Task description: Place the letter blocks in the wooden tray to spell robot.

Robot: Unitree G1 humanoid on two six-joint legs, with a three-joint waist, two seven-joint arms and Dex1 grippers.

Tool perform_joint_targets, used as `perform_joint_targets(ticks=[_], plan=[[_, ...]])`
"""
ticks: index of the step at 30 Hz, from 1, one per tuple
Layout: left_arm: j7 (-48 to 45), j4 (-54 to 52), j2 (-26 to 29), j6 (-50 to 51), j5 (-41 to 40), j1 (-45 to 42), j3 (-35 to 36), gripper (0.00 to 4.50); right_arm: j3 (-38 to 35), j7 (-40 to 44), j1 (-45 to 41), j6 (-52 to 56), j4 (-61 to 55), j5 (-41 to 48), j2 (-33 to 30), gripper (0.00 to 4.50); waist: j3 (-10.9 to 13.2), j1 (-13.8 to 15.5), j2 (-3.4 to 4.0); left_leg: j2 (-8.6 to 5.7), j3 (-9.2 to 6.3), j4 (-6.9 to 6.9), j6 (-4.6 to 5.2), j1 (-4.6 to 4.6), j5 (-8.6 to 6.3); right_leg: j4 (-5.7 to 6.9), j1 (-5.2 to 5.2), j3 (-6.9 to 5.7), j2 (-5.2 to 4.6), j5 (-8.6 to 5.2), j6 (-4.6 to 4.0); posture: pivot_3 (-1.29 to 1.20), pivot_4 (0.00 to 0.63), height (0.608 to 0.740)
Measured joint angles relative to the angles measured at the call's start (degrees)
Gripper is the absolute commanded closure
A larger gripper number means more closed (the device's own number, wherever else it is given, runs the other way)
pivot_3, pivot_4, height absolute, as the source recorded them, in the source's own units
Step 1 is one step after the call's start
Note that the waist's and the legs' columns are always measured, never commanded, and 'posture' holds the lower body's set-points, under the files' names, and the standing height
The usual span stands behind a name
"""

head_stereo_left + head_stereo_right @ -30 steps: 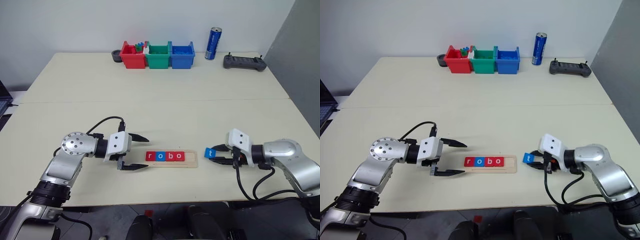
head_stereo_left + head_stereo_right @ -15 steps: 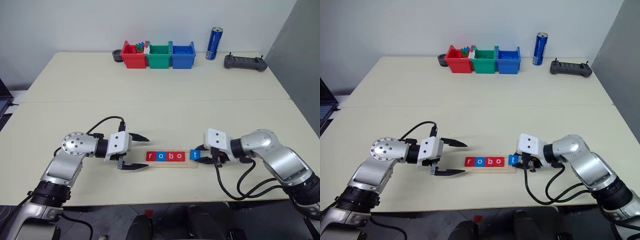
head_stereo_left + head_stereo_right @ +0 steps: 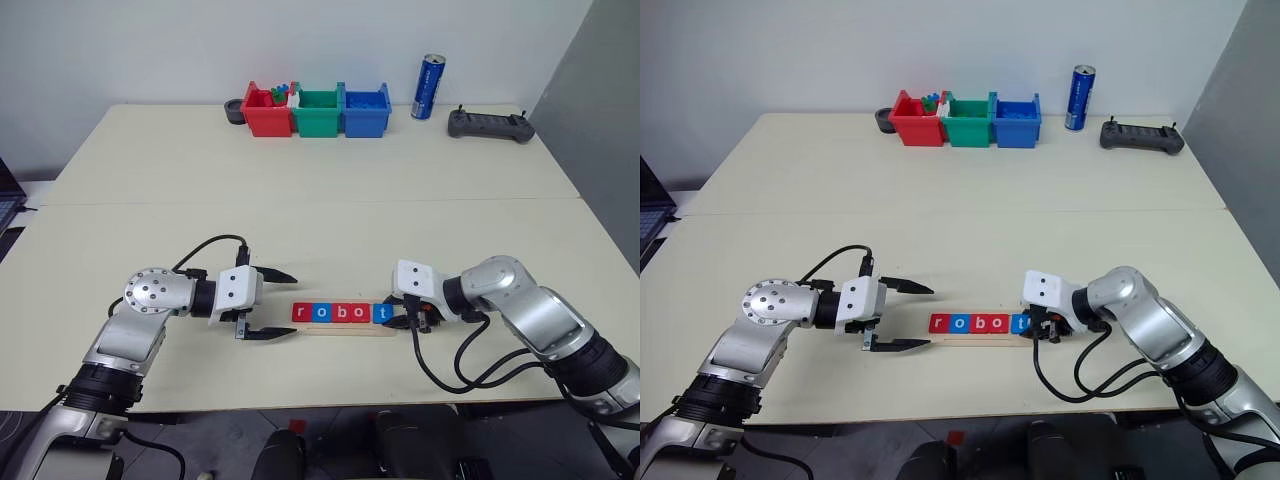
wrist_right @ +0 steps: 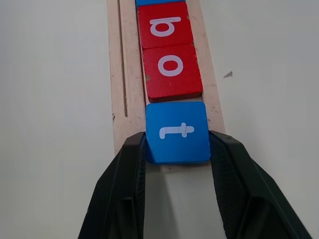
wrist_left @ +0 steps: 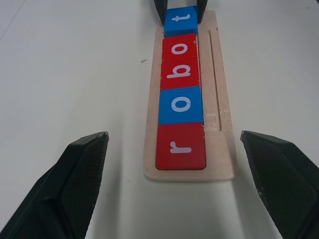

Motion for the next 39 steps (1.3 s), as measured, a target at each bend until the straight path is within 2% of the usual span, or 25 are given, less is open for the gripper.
perform_joint_targets(ticks=[10, 18, 19, 25, 29, 37, 38, 39], plan=[[0.2, 0.0, 0.0, 0.1, 0.0, 0.1, 0.0, 0.00, 0.3, 1.2, -0.5, 0.0, 0.6, -0.1, 1.2, 3.06, 0.0, -0.1, 0.00, 0.00, -0.01, 0.00, 0.00, 0.00, 0.00, 0.00, 0.00, -0.01, 0.00, 0.00, 0.00, 0.00, 0.150, 0.740], [0.6, 0.0, -0.1, 0.1, 0.0, 0.1, 0.0, 0.00, 0.3, 1.5, -2.0, 0.1, 1.5, 0.0, 1.9, 0.16, 0.0, -0.2, 0.00, 0.00, -0.01, 0.00, 0.00, 0.00, 0.00, 0.00, 0.00, -0.01, 0.00, 0.00, 0.00, 0.00, 0.150, 0.740], [0.7, -0.1, -0.1, 0.1, 0.0, 0.1, 0.0, 0.00, 0.2, 1.5, -2.3, 0.3, 1.5, 0.1, 2.0, 0.03, 0.0, -0.2, 0.00, 0.00, -0.02, 0.00, 0.00, 0.00, 0.00, 0.00, 0.00, -0.02, 0.00, 0.00, 0.00, 0.00, 0.150, 0.740], [1.2, -0.1, -0.2, 0.1, 0.0, 0.1, 0.0, 0.00, -3.7, 1.6, -3.6, 4.1, -2.3, 2.8, 1.5, 0.03, 0.0, -0.2, 0.01, 0.00, -0.04, -0.01, 0.00, -0.01, 0.00, 0.00, 0.00, -0.04, -0.01, 0.00, -0.01, 0.00, 0.150, 0.740], [1.3, -0.3, -0.4, 0.3, 0.0, 0.2, 0.0, 0.00, -6.3, 0.5, -0.4, 5.3, -7.9, 4.3, 0.0, 1.28, 0.0, -0.1, 0.00, 0.00, -0.06, -0.02, 0.00, -0.03, 0.00, -0.01, 0.00, -0.07, -0.01, 0.00, 0.00, 0.00, 0.150, 0.740], [1.7, -1.5, 0.0, 1.8, 0.0, 2.0, 0.4, 0.00, -7.3, -4.8, 9.3, 3.6, -10.3, 2.6, -3.6, 4.27, 0.0, 0.2, 0.00, -0.01, -0.03, 0.00, 0.00, -0.02, 0.00, 0.00, -0.01, -0.04, -0.02, -0.02, 0.03, 0.00, 0.150, 0.740], [1.7, -1.5, 0.0, 2.0, 0.0, 2.0, 0.5, 0.00, -7.3, -5.4, 9.7, 3.6, -10.3, 2.3, -3.5, 4.47, 0.0, 0.1, 0.00, -0.01, -0.02, -0.01, 0.00, -0.02, 0.00, 0.00, -0.01, -0.03, -0.01, -0.04, 0.06, 0.00, 0.150, 0.740], [1.7, -1.5, 0.1, 2.2, 0.0, 2.0, 0.6, 0.00, -7.3, -5.9, 9.7, 3.5, -10.3, 2.2, -3.4, 4.47, 0.0, 0.1, 0.00, -0.01, -0.01, -0.01, 0.00, -0.01, 0.00, 0.00, -0.01, -0.02, -0.01, -0.05, 0.08, 0.00, 0.150, 0.740]])
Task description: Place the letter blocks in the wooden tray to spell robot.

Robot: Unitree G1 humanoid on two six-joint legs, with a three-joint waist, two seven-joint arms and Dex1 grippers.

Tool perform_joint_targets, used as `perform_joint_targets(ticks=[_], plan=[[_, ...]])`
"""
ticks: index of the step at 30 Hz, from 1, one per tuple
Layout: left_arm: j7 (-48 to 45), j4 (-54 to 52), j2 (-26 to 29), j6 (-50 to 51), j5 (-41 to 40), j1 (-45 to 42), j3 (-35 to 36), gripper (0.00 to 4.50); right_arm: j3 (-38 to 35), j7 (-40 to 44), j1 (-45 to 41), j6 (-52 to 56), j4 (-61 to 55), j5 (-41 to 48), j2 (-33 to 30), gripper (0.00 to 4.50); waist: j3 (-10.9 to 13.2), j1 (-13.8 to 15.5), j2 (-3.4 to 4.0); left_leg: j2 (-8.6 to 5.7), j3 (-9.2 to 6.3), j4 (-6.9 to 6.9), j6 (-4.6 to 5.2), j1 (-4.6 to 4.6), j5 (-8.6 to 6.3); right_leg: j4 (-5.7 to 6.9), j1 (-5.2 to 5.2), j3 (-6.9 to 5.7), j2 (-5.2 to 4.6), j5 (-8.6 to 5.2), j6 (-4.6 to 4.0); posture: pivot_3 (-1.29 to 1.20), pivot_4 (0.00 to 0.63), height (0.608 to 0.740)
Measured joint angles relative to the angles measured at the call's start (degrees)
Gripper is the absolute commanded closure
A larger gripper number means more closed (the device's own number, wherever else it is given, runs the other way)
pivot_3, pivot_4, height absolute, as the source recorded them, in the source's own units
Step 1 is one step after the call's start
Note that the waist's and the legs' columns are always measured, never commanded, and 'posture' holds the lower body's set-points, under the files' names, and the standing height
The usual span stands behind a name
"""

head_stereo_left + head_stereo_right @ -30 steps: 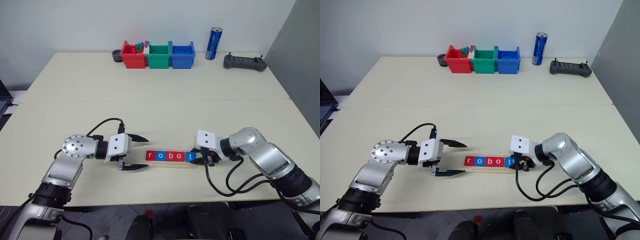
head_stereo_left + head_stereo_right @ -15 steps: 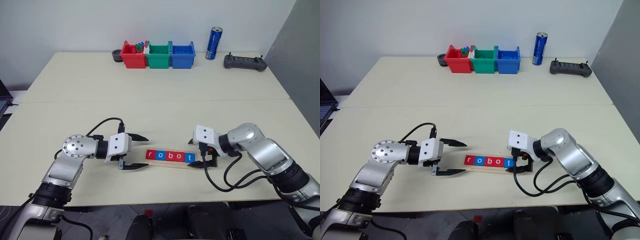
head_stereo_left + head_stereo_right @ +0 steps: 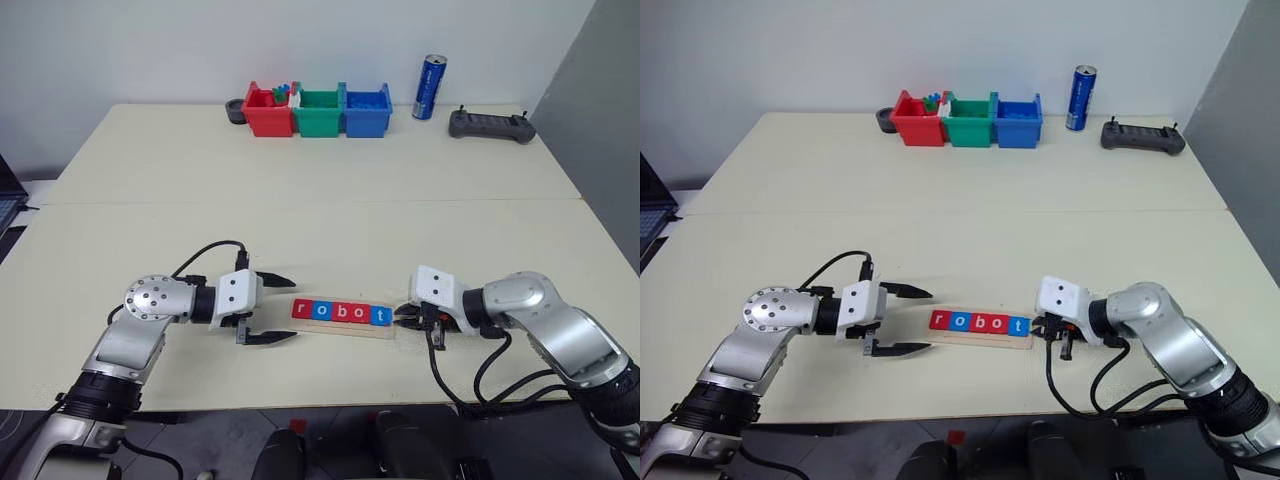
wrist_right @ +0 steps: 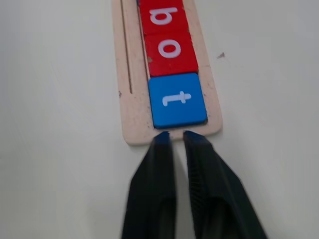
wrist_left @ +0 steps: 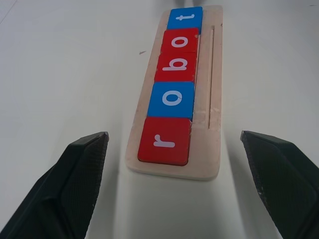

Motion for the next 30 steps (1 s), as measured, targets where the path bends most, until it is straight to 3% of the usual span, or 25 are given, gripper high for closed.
perform_joint_targets(ticks=[6, 9, 20, 30], plan=[[0.1, 0.0, 0.0, 0.8, -0.9, 0.1, 0.7, 0.00, 0.1, -0.6, 0.0, 0.0, -0.2, 0.2, 0.4, 4.47, 0.0, 0.1, 0.00, 0.00, -0.01, 0.00, 0.00, -0.02, 0.00, -0.02, 0.00, 0.00, -0.01, 0.01, -0.01, 0.00, 0.150, 0.740], [0.9, -0.9, 0.2, 3.2, -1.8, 0.7, 1.9, 0.00, -2.3, 1.0, 0.0, 0.2, -2.1, 2.7, -1.1, 3.91, 0.0, 0.1, 0.00, 0.00, -0.01, 0.00, 0.00, -0.02, 0.00, -0.02, 0.00, 0.00, -0.01, 0.01, -0.01, 0.00, 0.150, 0.740], [3.4, -9.9, 3.5, 12.2, -4.7, 4.6, 5.2, 0.00, -16.7, 6.9, 2.8, 0.4, -9.3, 15.6, -7.2, 0.05, 0.0, 0.5, 0.00, 0.01, 0.02, 0.00, 0.00, 0.00, 0.00, -0.03, 0.01, 0.01, -0.01, -0.05, 0.08, 0.00, 0.150, 0.740], [3.1, -10.4, 4.5, 13.1, -5.9, 4.6, 6.4, 0.00, -18.0, 6.9, 4.2, -2.5, -9.3, 16.9, -9.1, 0.05, 0.0, 0.7, -0.01, 0.01, 0.04, 0.00, 0.00, 0.00, 0.00, -0.04, 0.02, 0.03, -0.01, -0.05, 0.08, 0.00, 0.150, 0.740]])
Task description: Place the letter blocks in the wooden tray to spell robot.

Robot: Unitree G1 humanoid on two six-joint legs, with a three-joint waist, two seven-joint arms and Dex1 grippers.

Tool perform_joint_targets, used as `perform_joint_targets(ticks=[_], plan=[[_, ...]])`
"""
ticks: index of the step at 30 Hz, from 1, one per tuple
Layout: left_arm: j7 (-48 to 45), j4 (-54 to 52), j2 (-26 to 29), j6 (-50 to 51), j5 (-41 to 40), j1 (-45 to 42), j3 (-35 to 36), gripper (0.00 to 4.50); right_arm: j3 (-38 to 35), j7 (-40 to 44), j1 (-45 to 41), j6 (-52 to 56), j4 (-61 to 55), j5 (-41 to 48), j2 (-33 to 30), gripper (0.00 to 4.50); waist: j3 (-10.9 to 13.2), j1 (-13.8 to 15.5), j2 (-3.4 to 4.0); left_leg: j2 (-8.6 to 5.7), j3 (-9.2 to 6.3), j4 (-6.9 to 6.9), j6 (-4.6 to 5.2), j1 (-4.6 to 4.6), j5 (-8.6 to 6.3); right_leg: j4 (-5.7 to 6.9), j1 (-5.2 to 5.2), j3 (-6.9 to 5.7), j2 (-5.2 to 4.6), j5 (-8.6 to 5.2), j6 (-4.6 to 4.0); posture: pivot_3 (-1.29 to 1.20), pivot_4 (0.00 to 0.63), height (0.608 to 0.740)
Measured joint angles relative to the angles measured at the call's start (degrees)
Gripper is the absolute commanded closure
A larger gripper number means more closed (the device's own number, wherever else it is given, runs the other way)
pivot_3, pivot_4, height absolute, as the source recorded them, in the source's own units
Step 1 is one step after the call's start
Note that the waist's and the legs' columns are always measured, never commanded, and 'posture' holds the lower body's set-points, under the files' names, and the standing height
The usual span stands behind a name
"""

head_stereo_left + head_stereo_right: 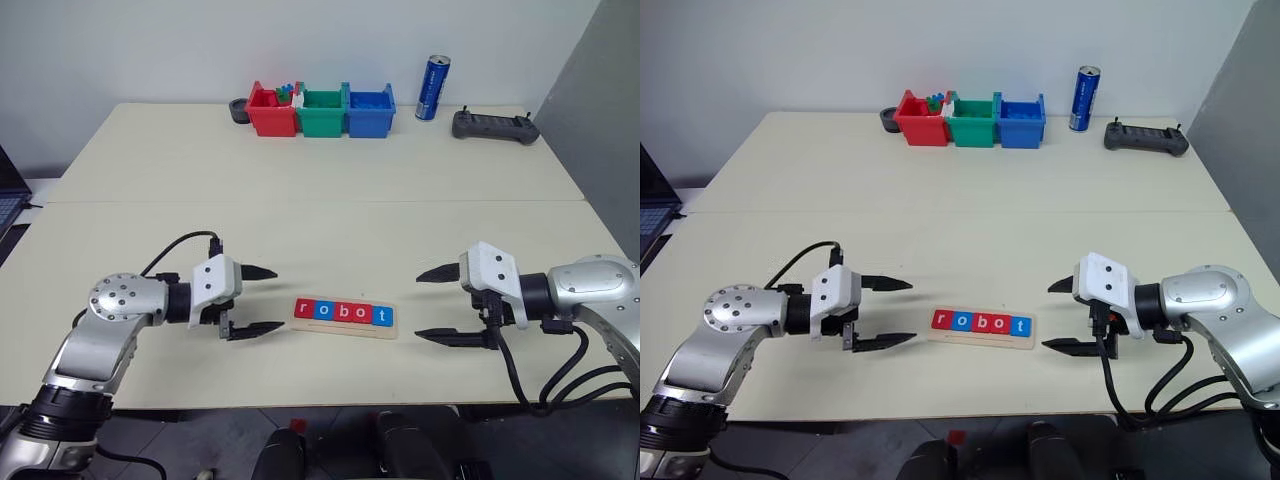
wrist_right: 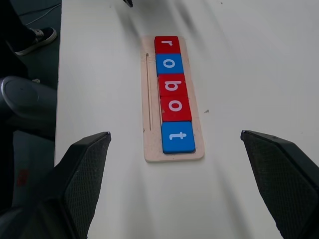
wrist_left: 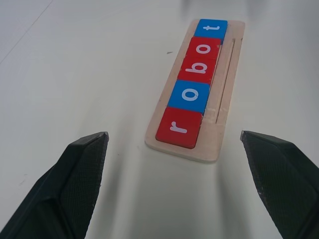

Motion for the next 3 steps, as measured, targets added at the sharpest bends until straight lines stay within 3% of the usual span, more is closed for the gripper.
perform_joint_targets(ticks=[3], plan=[[0.1, 0.0, 0.0, 0.3, -0.2, -1.1, 0.0, 0.00, 0.0, -0.5, 0.0, -0.6, 0.4, 0.0, 0.1, 0.05, 0.0, 0.1, 0.00, 0.00, 0.01, 0.00, 0.00, 0.00, 0.00, 0.00, 0.00, 0.01, 0.00, 0.00, -0.01, 0.00, 0.150, 0.740]])
